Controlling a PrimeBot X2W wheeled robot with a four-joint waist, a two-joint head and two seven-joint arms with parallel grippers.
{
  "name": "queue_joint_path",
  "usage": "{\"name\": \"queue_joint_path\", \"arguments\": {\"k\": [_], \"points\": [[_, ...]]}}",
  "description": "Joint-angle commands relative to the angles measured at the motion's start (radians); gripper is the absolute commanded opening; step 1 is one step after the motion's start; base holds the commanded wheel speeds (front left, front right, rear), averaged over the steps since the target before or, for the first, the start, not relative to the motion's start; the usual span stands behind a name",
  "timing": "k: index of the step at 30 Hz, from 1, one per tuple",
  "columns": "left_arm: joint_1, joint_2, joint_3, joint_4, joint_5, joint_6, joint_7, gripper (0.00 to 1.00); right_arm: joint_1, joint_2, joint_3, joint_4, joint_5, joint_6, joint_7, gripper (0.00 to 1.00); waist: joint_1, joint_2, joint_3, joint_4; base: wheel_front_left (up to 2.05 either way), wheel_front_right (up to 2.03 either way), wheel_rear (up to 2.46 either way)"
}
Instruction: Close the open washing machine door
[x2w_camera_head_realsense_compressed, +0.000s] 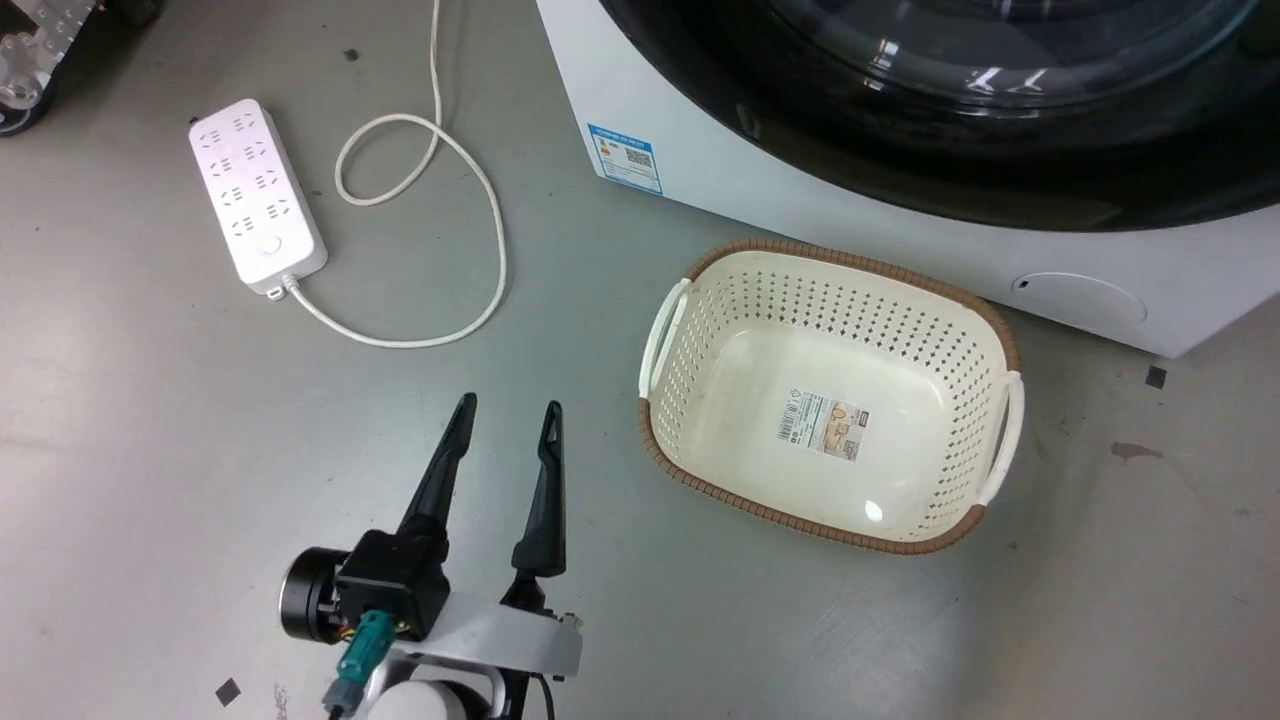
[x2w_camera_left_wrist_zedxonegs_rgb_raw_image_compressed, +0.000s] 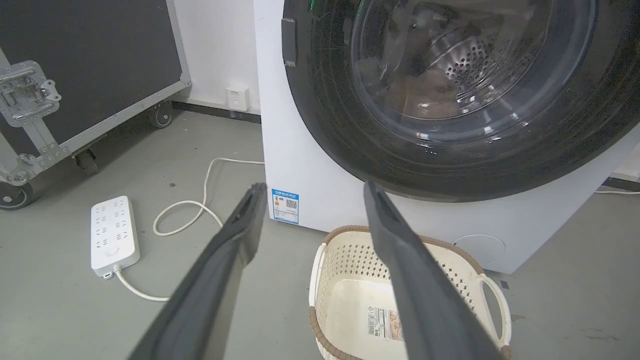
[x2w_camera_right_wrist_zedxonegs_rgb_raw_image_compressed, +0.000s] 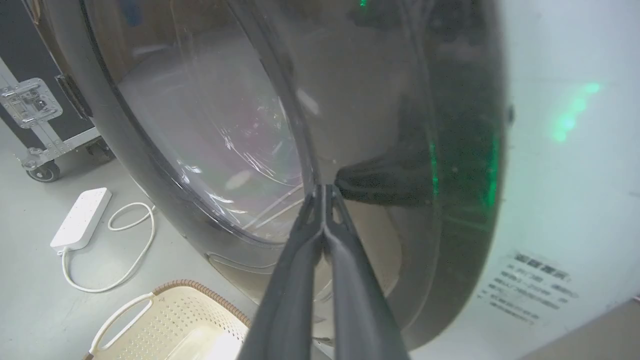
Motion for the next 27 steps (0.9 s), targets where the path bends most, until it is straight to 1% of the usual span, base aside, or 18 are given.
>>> {"name": "queue_joint_path", "arguments": {"k": [1,5,8,9,10,11,15,19,22,27], "points": [[-0.018,0.0,-0.005,-0.003,0.018,0.004,-0.005,1.0,-0.04,0.023,-0.025,0.042,0.007,-0.004,0.003,0.0,0.0,0.0,-0.002,-0.004,0.0,0.0,0.0],[-0.018,0.0,-0.002,0.002,0.023,0.008,-0.005,1.0,-0.081,0.05,-0.023,0.101,0.002,-0.004,-0.012,0.0,0.0,0.0,-0.016,-0.017,0.0,0.0,0.0],[-0.012,0.0,0.008,0.014,0.023,0.001,-0.005,1.0,-0.066,0.064,0.0,0.129,0.004,-0.004,-0.036,0.0,0.0,0.0,-0.052,-0.028,0.0,0.0,0.0],[-0.007,0.0,0.013,0.021,0.023,-0.006,-0.005,1.0,-0.037,0.069,0.015,0.136,0.002,-0.004,-0.07,0.04,0.0,0.0,-0.083,-0.037,0.0,0.0,0.0],[-0.003,0.0,0.016,0.025,0.023,-0.01,-0.005,1.0,-0.016,0.071,0.026,0.136,-0.003,-0.004,-0.091,0.65,0.0,0.0,-0.101,-0.043,0.0,0.0,0.0],[0.001,0.0,0.018,0.029,0.023,-0.014,-0.005,1.0,0.007,0.076,0.033,0.137,-0.002,-0.004,-0.108,1.0,0.0,0.0,-0.119,-0.05,0.0,0.0,0.0],[0.027,0.0,0.042,0.054,0.027,-0.032,-0.005,1.0,0.125,0.107,0.053,0.108,-0.014,-0.004,-0.18,1.0,0.0,0.0,-0.203,-0.091,0.0,0.0,0.0],[0.062,0.003,0.08,0.084,0.022,-0.053,-0.005,1.0,0.251,0.163,0.014,0.044,-0.052,-0.004,-0.221,1.0,0.0,0.0,-0.282,-0.152,0.0,0.0,0.0],[0.09,0.006,0.106,0.101,0.018,-0.067,-0.005,1.0,0.374,0.228,-0.074,-0.024,-0.108,-0.004,-0.233,1.0,0.0,0.0,-0.332,-0.198,0.0,0.0,0.0],[0.131,0.008,0.131,0.118,0.023,-0.081,-0.005,1.0,0.601,0.38,-0.23,-0.201,-0.255,-0.004,-0.238,1.0,0.0,0.0,-0.384,-0.262,0.0,0.0,0.0]]}}
